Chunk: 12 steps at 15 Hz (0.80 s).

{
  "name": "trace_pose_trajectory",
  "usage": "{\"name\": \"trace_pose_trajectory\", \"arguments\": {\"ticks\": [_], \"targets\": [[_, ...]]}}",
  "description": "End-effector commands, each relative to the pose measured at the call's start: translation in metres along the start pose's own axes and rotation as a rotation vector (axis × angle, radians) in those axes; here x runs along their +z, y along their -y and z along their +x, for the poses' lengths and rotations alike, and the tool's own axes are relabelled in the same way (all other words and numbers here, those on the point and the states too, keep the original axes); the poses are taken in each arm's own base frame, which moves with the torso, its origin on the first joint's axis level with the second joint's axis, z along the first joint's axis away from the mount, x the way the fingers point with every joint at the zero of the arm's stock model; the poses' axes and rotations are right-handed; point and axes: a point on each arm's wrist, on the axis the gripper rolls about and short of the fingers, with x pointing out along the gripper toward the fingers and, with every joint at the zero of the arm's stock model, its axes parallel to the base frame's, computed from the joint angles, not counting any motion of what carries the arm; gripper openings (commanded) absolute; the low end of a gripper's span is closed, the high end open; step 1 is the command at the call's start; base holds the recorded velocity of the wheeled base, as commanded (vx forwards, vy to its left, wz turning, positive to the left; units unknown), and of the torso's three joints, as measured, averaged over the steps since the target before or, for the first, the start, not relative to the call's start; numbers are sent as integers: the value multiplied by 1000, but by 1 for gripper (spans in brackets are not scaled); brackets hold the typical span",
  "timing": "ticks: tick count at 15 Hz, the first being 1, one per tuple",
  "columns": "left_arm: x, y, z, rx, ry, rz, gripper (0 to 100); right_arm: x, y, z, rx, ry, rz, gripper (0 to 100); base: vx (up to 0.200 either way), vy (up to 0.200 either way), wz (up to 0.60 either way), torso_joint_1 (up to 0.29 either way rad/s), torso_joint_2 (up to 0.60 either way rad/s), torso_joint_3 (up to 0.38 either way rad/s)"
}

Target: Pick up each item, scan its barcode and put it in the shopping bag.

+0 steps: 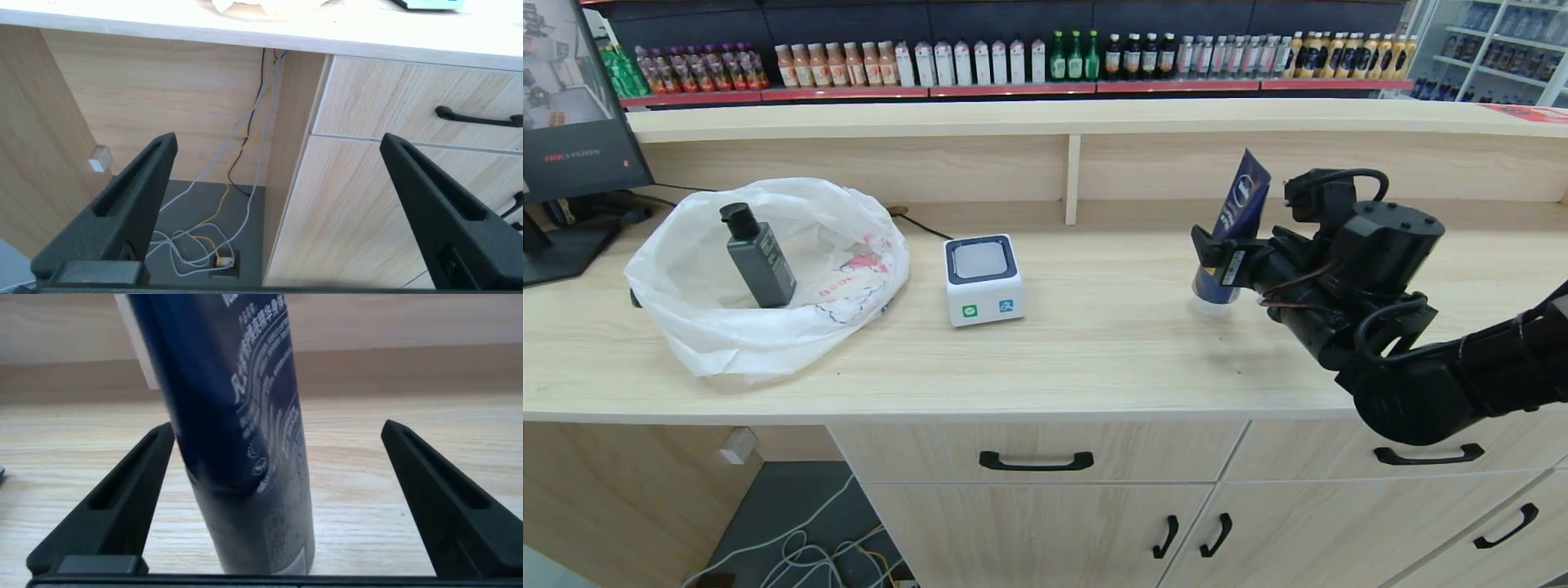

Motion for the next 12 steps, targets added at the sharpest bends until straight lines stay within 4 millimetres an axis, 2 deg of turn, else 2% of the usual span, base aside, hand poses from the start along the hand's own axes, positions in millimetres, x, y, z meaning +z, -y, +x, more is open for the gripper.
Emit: {"name": "trace_pose_trajectory", "arguments": {"ticks": [1, 5, 12], "targets": [[0, 0, 0, 1, 0, 0, 100, -10, 2, 4, -10, -21, 1, 100, 0, 0, 0, 0, 0, 0], [0, 0, 0, 1, 0, 0, 100, -18, 1, 7, -9, -21, 12, 100, 0, 0, 0, 0, 0, 0], [0, 0, 0, 1, 0, 0, 100, -18, 3, 8, -16, -10, 20, 100, 0, 0, 0, 0, 0, 0]]}}
